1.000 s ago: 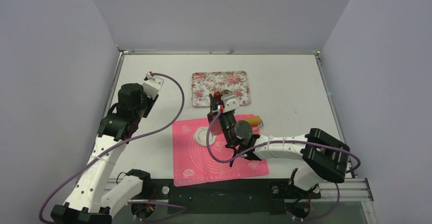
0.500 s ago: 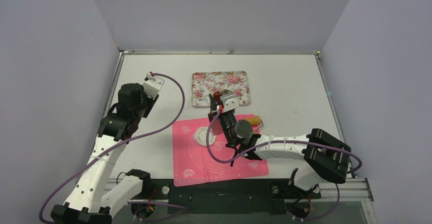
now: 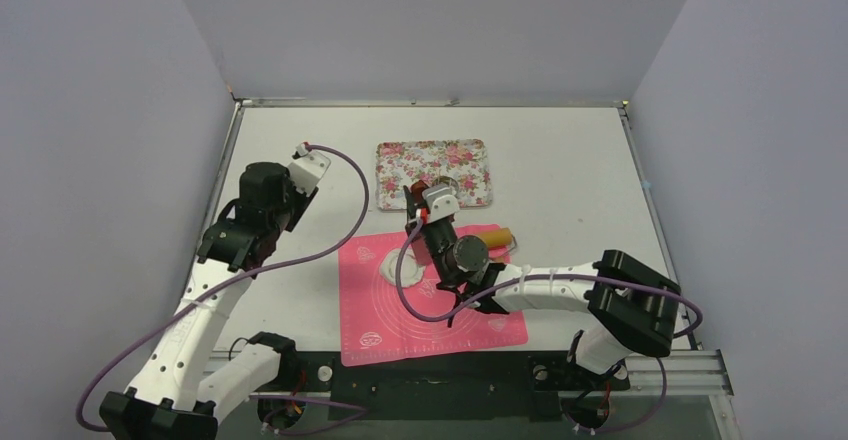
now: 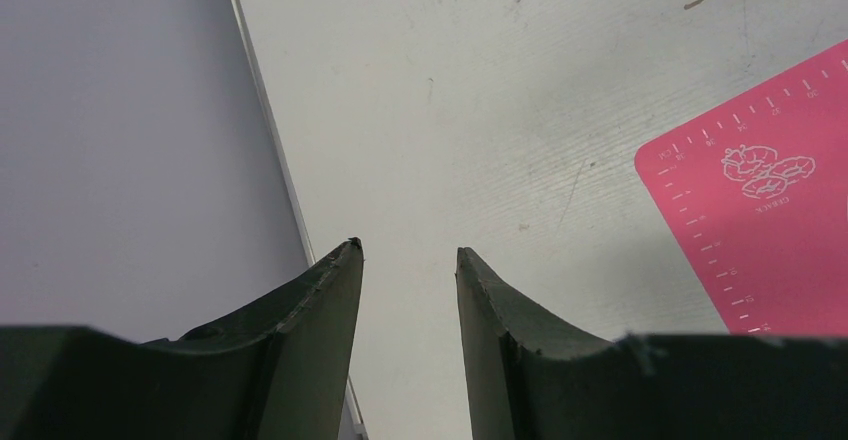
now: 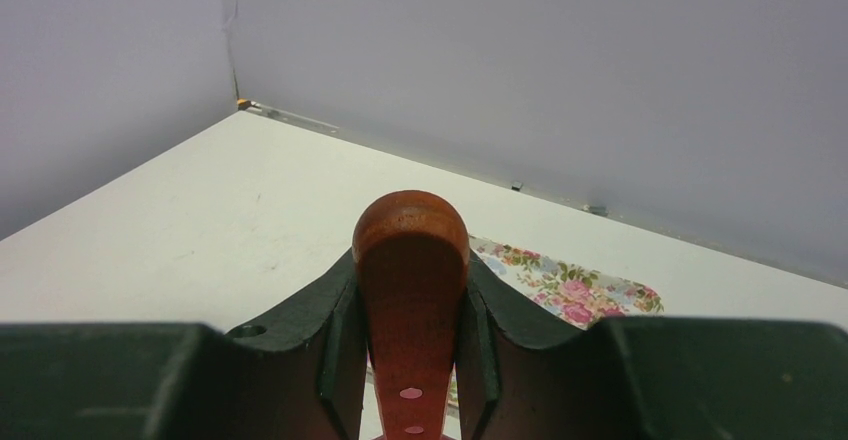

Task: Roll out the dumpling wrappers from the dough
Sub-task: Remove the dumpling wrapper from the work surface.

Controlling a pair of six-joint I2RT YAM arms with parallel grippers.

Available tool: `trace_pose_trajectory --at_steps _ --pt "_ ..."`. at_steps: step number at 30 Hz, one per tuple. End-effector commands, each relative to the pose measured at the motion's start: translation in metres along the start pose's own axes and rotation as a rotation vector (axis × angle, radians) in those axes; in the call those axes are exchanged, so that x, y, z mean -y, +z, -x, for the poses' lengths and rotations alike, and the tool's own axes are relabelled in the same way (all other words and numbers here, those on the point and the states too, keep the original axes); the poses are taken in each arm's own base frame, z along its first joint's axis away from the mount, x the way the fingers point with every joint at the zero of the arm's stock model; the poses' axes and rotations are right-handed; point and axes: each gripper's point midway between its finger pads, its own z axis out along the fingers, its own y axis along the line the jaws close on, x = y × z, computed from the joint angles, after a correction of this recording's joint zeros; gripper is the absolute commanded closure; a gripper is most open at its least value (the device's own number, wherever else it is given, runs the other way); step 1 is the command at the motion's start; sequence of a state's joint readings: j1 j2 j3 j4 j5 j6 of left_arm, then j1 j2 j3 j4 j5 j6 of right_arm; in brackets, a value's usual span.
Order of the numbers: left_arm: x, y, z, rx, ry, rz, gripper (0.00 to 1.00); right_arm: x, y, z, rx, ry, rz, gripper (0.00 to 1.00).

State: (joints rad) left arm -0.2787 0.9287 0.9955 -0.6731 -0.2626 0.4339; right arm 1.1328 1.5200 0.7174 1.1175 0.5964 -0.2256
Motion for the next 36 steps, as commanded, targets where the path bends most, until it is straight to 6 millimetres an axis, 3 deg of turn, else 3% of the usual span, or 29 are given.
trace_pose_trajectory --at_steps 1,6,17,29,32,36 --pt "-0.005 -0.002 0.016 0.034 0.009 0.002 0.62 -0.012 0.012 0.017 0.055 0.084 0.011 1.0" --pt "0.0 0.005 0.005 0.001 0.007 -0.017 0.62 -0.016 0.018 0.015 0.06 0.107 0.019 1.0" --pt "-0.002 0.003 0.009 0.005 -0.007 -0.031 0.62 -0.017 0.008 -0.009 0.005 0.151 0.015 1.0" --pt "0.002 -0.001 0.012 0.024 0.006 -0.04 0.62 -0.03 -0.025 -0.031 -0.099 0.125 0.054 1.0" --pt "0.002 -0.003 0.012 0.025 0.004 -0.041 0.62 -0.03 -0.035 -0.03 -0.101 0.136 0.031 1.0" --pt "0.003 -0.003 0.011 0.025 0.002 -0.044 0.62 -0.029 -0.033 -0.018 -0.073 0.127 0.026 1.0"
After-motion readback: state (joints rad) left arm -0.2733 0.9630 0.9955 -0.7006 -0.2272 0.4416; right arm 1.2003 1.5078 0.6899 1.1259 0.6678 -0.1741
